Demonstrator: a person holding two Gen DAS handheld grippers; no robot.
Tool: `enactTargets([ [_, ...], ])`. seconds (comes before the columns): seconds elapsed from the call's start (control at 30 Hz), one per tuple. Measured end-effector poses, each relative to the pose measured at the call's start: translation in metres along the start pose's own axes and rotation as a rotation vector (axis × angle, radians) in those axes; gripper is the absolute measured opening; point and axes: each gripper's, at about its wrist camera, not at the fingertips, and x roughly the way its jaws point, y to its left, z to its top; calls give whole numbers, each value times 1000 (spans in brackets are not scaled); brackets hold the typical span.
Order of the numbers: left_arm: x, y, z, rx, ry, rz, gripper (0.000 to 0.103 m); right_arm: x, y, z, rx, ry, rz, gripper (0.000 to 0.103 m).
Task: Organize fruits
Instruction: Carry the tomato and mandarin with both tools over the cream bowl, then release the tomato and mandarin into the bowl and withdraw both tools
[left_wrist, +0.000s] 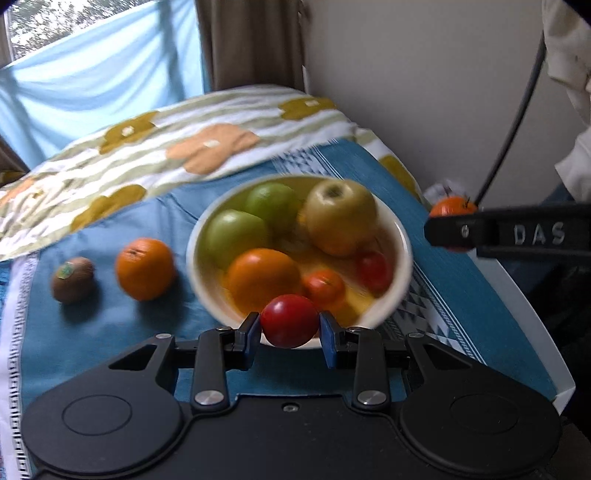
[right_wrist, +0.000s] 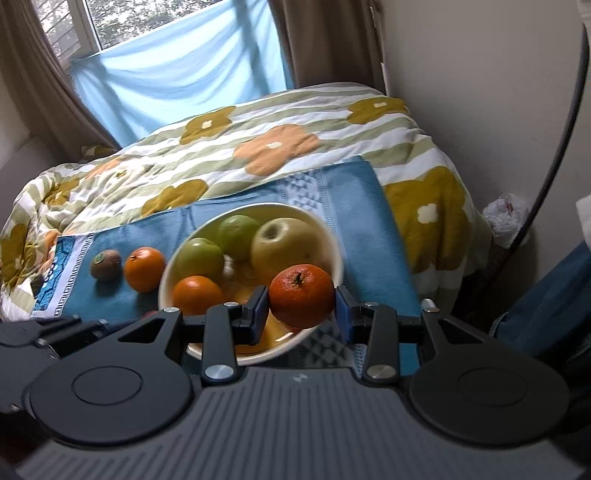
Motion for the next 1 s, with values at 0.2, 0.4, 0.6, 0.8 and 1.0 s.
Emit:
enactTargets([
  [0.2,14,-14,7,4,21,-1,38,2,-15,-3,17,8,-14,53],
  [0.4,7,-15,9,12,1,20,86,6,-23,-2,37,8,-10,53],
  [0.6,-9,0,5,-8,-8,58,86,12,-24,1,32,10,7,53],
  [0.8,-24,25,1,-68,-25,117,86,20,-7,0,-33,39,59,53],
  [1.0,-33,42,-5,-104,-32,172,86,34,20,-9,-95,87,112,53],
])
